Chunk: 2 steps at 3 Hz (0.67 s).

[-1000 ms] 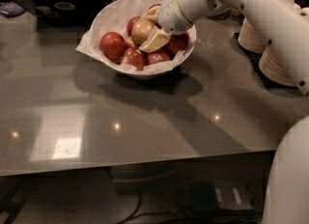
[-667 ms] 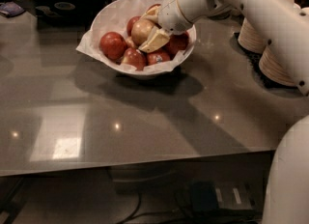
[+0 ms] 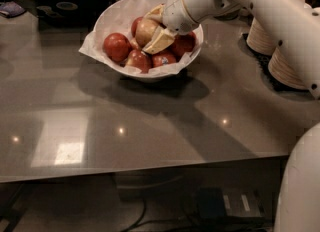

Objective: Pick apple from white bowl

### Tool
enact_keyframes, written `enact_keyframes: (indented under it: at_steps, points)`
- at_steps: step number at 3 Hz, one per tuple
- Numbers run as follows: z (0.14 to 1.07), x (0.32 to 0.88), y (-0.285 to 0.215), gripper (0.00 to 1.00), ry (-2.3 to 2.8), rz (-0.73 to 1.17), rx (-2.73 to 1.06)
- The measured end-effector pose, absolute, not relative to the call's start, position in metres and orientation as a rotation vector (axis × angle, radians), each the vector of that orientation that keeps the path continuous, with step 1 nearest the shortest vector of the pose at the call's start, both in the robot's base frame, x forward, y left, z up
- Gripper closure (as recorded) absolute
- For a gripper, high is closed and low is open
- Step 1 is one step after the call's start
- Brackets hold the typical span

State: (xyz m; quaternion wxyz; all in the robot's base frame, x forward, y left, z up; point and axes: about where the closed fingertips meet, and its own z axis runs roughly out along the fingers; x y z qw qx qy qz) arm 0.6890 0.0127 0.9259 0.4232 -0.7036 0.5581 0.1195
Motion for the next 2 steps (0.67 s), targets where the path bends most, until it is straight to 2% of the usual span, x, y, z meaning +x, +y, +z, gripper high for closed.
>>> enact_keyframes:
  at_steps: [2]
  points:
    - [0.991, 0.670, 0.015, 1.00, 1.235, 0.287, -1.709]
